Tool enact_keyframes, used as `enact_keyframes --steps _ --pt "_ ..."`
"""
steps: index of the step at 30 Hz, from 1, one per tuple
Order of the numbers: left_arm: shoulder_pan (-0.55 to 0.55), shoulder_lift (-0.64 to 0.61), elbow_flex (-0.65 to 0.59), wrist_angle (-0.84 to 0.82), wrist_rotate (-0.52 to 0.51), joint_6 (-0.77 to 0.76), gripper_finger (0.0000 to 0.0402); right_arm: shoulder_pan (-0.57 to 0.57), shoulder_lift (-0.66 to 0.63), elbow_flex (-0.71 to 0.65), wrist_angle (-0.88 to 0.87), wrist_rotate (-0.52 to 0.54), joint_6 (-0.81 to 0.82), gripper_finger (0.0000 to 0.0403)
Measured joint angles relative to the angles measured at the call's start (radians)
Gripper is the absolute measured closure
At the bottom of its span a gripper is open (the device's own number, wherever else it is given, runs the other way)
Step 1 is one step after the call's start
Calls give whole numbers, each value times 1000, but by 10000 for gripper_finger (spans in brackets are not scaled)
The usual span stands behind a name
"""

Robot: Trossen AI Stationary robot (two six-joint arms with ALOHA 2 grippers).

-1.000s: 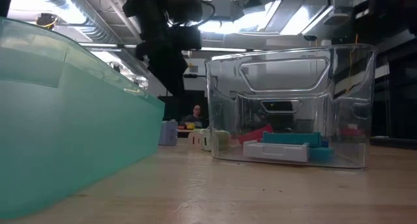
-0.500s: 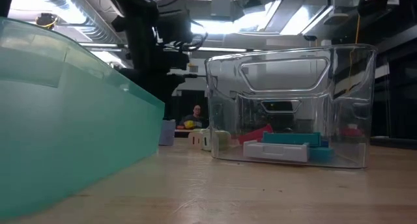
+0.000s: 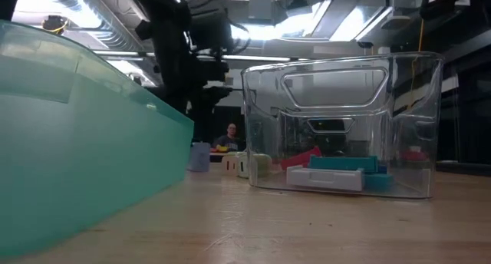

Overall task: Pick & Place Office items
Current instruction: Put the bottom right blue charger adapter into the green bin

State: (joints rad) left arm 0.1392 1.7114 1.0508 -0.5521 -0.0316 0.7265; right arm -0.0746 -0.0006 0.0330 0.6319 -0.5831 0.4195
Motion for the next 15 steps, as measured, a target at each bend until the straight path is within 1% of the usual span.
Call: enact_keyframes --steps 3,7,9,10,13,15 --pt "0 50 -5 6 -4 31 212 0 0 0 0 11 5 202" --pt "0 109 13 24 -2 36 211 0 0 0 -3 24 18 202" --pt "0 138 16 16 -2 23 221 0 0 0 -3 26 25 202" --pt "1 148 18 6 -2 4 233 0 0 0 -3 26 33 202" --pt "0 159 26 -22 -2 -107 288 0 0 0 -3 26 49 202" --pt "6 156 44 -63 40 -218 290 0 0 0 -4 26 49 202"
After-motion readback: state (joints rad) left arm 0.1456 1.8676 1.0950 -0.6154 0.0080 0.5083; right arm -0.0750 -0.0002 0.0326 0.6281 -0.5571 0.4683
